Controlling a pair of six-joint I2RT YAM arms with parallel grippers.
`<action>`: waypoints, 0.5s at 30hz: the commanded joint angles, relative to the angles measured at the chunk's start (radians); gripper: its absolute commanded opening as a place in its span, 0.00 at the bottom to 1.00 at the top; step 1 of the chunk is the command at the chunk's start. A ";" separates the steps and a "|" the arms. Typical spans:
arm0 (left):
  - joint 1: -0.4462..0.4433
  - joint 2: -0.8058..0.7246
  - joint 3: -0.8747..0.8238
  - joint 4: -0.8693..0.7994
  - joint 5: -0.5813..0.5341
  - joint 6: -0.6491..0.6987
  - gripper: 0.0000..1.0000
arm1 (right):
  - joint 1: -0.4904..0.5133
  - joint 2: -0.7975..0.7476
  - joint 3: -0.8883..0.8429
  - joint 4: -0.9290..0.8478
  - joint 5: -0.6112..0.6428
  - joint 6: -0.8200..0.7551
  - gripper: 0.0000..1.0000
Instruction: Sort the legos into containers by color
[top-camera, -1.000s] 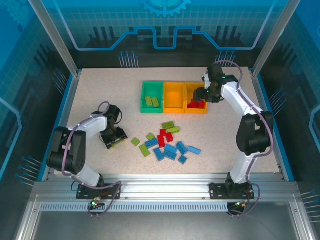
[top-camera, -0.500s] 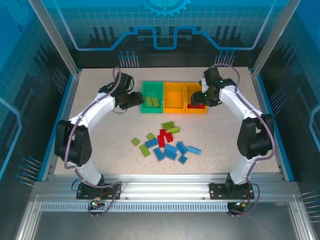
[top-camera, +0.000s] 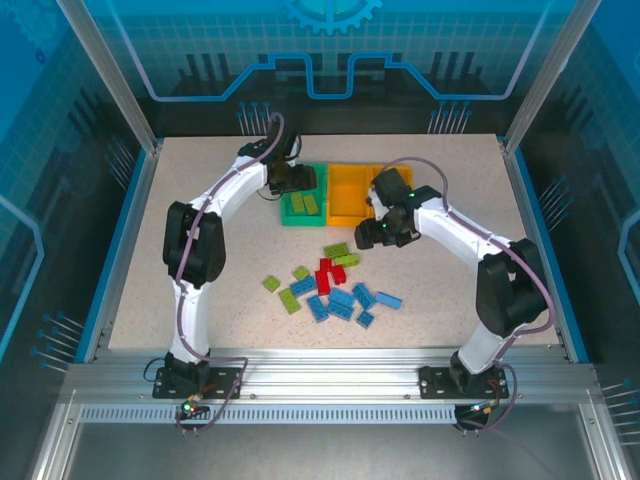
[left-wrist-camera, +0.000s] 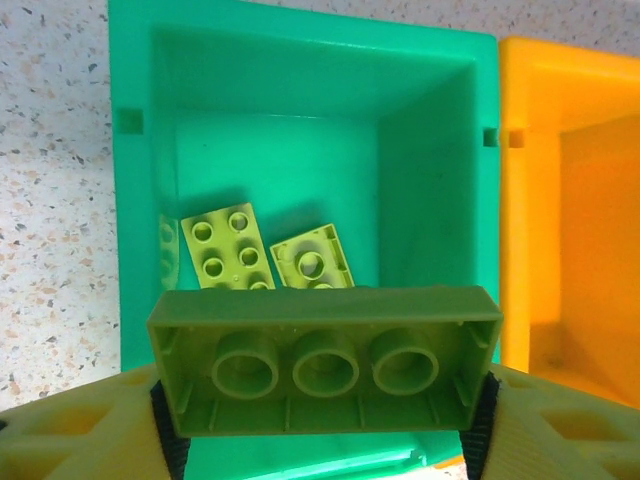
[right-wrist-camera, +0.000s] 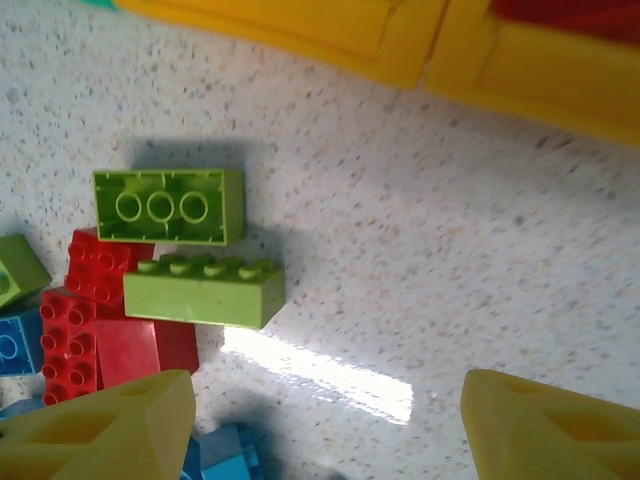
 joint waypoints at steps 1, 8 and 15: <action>-0.009 0.011 0.046 -0.060 0.027 0.015 0.72 | 0.037 -0.011 -0.034 0.016 0.002 0.077 0.72; -0.037 -0.068 -0.044 0.006 0.018 0.023 0.99 | 0.112 -0.036 -0.080 0.031 -0.003 0.134 0.73; -0.041 -0.238 -0.243 0.118 0.014 0.000 0.99 | 0.219 0.013 -0.060 0.015 0.045 0.187 0.73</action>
